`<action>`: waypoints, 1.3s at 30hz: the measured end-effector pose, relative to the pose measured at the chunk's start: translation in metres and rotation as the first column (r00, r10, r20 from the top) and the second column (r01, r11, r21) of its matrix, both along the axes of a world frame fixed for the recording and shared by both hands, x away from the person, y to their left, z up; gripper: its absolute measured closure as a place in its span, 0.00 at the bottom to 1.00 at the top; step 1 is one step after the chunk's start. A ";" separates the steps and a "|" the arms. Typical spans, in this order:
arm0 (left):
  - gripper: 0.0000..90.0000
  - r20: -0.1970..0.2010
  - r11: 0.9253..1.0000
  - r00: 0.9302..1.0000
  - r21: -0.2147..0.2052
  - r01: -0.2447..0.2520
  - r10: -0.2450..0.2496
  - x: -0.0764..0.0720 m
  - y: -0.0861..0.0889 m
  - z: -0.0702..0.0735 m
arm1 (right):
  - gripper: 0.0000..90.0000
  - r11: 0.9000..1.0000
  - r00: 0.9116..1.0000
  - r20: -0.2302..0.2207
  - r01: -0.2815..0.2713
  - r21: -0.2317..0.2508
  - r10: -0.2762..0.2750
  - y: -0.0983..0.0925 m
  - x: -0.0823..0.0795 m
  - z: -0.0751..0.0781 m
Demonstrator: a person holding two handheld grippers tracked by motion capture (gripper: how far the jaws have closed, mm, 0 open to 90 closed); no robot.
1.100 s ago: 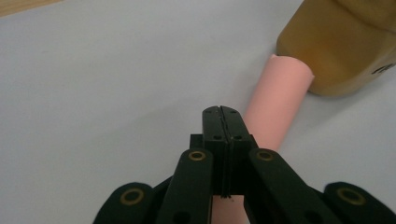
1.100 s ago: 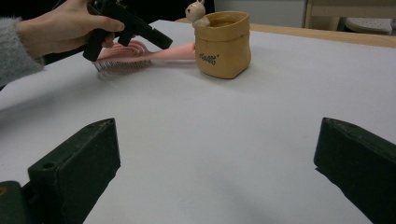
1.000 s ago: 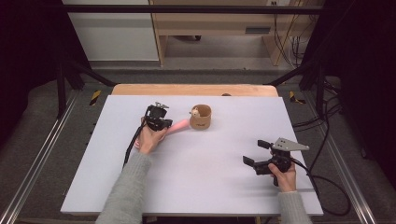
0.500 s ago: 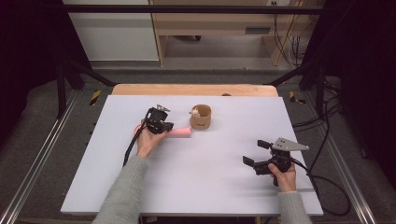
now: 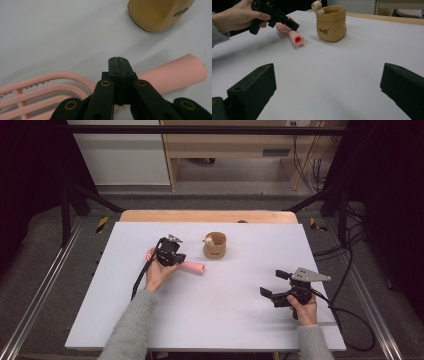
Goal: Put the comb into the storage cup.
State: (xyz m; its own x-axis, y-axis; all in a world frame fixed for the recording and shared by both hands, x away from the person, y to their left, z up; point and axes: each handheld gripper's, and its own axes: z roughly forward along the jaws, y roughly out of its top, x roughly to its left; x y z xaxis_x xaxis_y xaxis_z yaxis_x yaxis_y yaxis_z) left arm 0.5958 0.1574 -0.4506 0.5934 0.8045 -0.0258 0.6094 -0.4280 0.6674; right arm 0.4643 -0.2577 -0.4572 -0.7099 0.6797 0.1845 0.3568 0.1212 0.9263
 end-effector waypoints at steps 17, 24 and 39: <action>1.00 0.010 0.998 0.998 0.022 0.056 -0.056 -0.014 0.003 0.000 | 0.01 1.000 1.000 -0.004 -0.001 -0.004 0.001 0.001 0.001 -0.001; 1.00 0.012 0.997 0.997 0.023 0.079 -0.079 -0.020 0.002 0.000 | 0.01 1.000 1.000 -0.004 -0.001 -0.003 0.001 0.001 0.001 -0.001; 1.00 0.017 0.992 0.992 0.036 0.123 -0.124 -0.036 0.006 -0.003 | 0.01 1.000 1.000 -0.008 -0.003 -0.003 0.003 0.002 0.001 -0.002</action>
